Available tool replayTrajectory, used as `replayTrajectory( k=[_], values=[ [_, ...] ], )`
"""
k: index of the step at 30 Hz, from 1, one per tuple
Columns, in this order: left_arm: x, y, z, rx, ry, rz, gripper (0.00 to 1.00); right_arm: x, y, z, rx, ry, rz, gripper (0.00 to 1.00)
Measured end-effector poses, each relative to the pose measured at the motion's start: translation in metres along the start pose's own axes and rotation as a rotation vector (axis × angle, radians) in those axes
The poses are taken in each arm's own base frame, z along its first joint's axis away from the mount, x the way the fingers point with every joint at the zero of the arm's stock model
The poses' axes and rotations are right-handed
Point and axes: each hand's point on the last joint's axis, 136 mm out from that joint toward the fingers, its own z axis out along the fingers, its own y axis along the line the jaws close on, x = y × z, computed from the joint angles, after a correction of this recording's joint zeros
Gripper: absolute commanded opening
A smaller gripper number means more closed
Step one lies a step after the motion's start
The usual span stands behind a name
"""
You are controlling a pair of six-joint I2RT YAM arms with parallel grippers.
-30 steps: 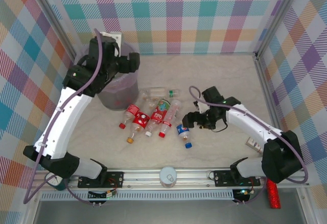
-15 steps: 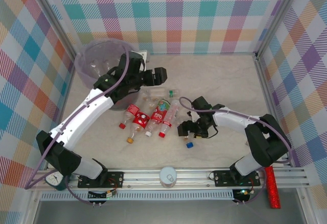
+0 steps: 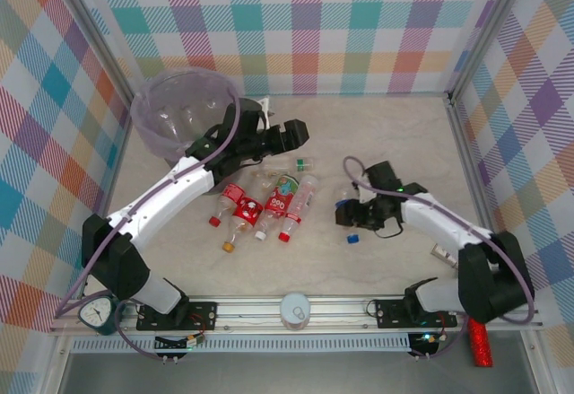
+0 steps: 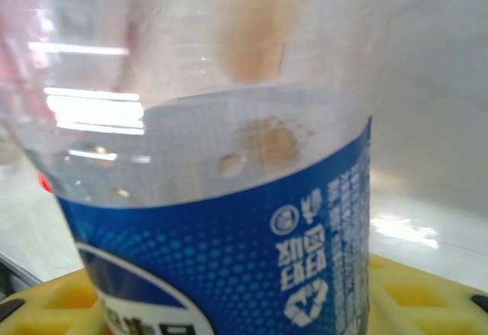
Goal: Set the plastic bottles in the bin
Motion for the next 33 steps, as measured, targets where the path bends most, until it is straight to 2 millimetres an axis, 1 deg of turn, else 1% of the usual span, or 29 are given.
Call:
replayTrajectory(
  k=[3,4,6,9,12,14,16,19,22,24,27,30,33],
  values=[
    [0.005,-0.008,0.012,0.066,0.011,-0.031,0.95,-0.026,-0.001,-0.028,-0.062,-0.099,0.019,0.52],
    [0.008,-0.012,0.017,0.095,0.019,-0.045,0.96,-0.036,0.003,-0.036,-0.090,-0.129,0.013,0.52],
    [0.016,-0.018,0.029,0.149,0.036,-0.074,0.97,-0.054,0.017,-0.049,-0.157,-0.183,-0.026,0.51],
    [0.033,-0.026,0.048,0.216,0.077,-0.127,0.98,-0.070,0.039,-0.060,-0.260,-0.242,-0.085,0.52],
    [0.049,-0.028,0.065,0.252,0.120,-0.167,0.98,-0.080,0.056,-0.063,-0.366,-0.282,-0.111,0.52],
    [0.058,-0.027,0.074,0.263,0.141,-0.187,0.97,-0.080,0.061,-0.060,-0.419,-0.293,-0.117,0.52],
    [0.062,-0.026,0.079,0.271,0.151,-0.202,0.96,-0.076,0.061,-0.056,-0.445,-0.287,-0.110,0.52],
    [0.064,-0.030,0.085,0.298,0.156,-0.218,0.95,-0.072,0.062,-0.054,-0.468,-0.279,-0.108,0.53],
    [0.067,-0.036,0.091,0.336,0.168,-0.233,0.96,-0.072,0.063,-0.053,-0.482,-0.278,-0.104,0.53],
    [0.074,-0.040,0.095,0.355,0.185,-0.239,0.98,-0.071,0.062,-0.052,-0.484,-0.280,-0.102,0.53],
    [0.088,-0.045,0.101,0.369,0.219,-0.242,0.98,-0.071,0.063,-0.052,-0.494,-0.282,-0.100,0.53],
    [0.099,-0.049,0.103,0.373,0.247,-0.237,0.93,-0.073,0.066,-0.054,-0.510,-0.288,-0.105,0.53],
    [0.103,-0.052,0.102,0.378,0.258,-0.234,0.85,-0.074,0.069,-0.056,-0.525,-0.292,-0.108,0.53]
  ],
)
